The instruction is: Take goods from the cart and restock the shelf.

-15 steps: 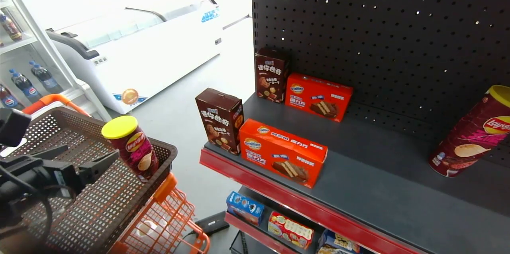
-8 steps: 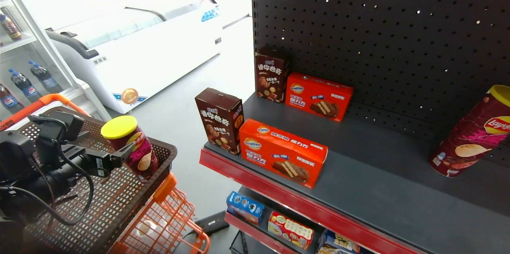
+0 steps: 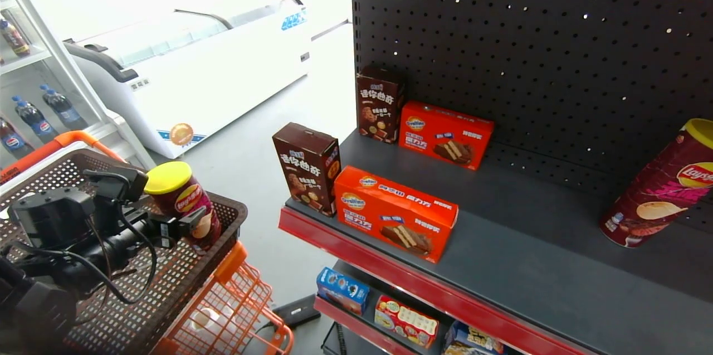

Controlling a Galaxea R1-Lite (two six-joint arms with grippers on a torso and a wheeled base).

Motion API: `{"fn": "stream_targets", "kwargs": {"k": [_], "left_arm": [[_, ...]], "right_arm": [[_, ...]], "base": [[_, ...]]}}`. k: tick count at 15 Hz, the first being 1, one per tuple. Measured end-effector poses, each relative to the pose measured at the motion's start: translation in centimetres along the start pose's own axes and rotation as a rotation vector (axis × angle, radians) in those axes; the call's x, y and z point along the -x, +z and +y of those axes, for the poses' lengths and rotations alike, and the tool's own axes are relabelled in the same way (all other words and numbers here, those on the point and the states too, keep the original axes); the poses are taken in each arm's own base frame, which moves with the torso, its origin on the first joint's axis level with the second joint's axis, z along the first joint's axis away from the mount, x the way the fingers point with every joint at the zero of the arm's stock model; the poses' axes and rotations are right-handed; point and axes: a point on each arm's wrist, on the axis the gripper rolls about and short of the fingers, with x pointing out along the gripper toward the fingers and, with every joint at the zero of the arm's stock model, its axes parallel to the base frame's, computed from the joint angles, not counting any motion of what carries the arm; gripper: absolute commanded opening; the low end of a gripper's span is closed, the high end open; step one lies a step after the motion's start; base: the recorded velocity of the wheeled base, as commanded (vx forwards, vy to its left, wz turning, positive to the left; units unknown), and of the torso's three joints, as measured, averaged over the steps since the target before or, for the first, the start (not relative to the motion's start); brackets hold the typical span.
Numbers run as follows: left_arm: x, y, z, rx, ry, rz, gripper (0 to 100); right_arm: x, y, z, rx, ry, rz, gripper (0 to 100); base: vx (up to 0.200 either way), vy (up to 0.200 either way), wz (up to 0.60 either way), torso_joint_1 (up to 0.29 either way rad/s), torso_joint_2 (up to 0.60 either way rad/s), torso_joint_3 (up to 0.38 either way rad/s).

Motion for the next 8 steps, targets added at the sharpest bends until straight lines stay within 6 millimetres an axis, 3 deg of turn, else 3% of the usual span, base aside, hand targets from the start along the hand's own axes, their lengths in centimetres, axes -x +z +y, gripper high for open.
{"fn": "stream_targets", "kwargs": {"k": [5, 6, 8], "left_arm": [[-2.8, -0.4, 0.1, -0.006, -0.004, -0.036, 100], [-3.1, -0.5, 0.1, -0.006, -0.003, -0.045, 0], [-3.8, -0.9, 0.2, -0.004, -0.003, -0.052, 0]], "right_arm": [[0.0, 0.0, 0.0, 0.000, 0.001, 0.000, 100], [0.0, 0.0, 0.0, 0.000, 0.000, 0.000, 100], [0.0, 0.0, 0.0, 0.000, 0.001, 0.000, 100]], "base": [[0.000, 0.000, 0.00, 0.000, 0.00, 0.000], [0.000, 0.000, 0.00, 0.000, 0.00, 0.000], [0.000, 0.000, 0.00, 0.000, 0.00, 0.000]]}}
